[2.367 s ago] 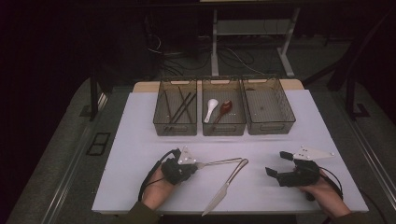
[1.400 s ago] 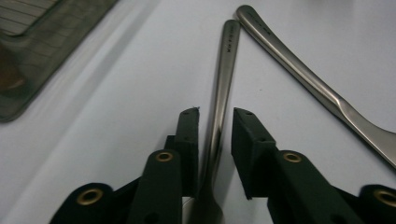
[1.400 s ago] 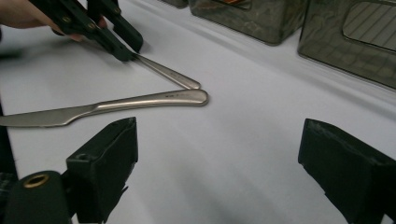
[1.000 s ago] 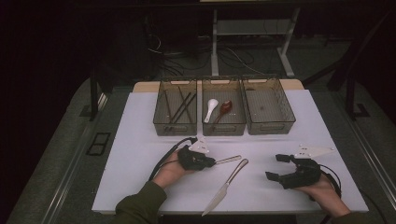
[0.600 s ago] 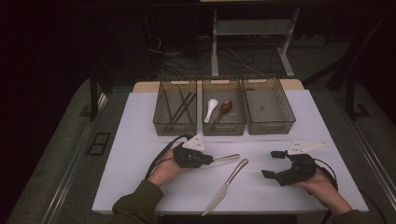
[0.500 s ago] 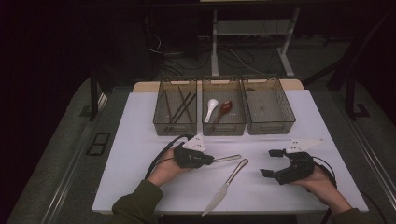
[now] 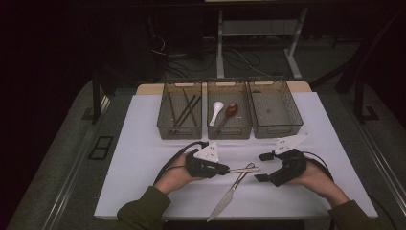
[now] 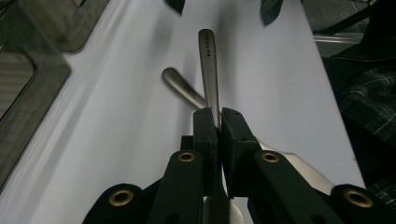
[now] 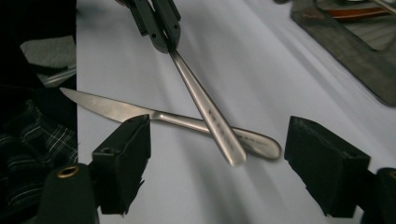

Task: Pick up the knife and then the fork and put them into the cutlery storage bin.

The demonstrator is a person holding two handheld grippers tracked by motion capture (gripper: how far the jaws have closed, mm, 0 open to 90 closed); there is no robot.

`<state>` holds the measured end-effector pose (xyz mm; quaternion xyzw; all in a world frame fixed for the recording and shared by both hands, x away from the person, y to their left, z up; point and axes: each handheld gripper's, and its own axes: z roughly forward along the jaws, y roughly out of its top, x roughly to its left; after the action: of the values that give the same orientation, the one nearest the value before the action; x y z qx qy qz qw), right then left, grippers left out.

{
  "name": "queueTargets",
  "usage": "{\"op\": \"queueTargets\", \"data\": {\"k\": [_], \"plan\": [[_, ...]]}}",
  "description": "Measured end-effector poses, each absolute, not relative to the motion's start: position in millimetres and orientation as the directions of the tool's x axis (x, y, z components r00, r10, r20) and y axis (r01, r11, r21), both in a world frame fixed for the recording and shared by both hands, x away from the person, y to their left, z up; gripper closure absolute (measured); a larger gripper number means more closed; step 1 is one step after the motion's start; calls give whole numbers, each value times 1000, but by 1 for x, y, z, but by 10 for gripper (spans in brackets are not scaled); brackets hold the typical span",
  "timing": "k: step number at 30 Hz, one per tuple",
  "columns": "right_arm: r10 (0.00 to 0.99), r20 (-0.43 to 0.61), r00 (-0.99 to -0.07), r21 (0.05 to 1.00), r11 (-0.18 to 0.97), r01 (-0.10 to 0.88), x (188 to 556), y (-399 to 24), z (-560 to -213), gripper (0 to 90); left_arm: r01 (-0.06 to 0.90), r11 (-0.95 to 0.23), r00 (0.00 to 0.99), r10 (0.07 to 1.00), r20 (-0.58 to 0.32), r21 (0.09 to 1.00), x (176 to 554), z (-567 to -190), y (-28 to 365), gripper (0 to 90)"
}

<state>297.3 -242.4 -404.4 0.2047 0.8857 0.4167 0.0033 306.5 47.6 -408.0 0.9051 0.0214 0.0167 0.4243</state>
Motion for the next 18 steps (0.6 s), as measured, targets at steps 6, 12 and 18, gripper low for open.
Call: {"op": "queueTargets", "data": {"k": [6, 12, 18], "plan": [[284, 191, -940, 710, 621, 332, 301, -222, -405, 359, -20, -640, 999, 6, 32, 768, 300, -404, 39, 840], [183, 197, -963, 676, 687, 269, 306, -209, -411, 489, -40, -635, 999, -25, 31, 771, 294, -401, 32, 840], [138, 203, -970, 645, 726, 238, 307, -198, -414, 642, -55, -637, 998, -42, 36, 769, 290, -400, 29, 840]]}}
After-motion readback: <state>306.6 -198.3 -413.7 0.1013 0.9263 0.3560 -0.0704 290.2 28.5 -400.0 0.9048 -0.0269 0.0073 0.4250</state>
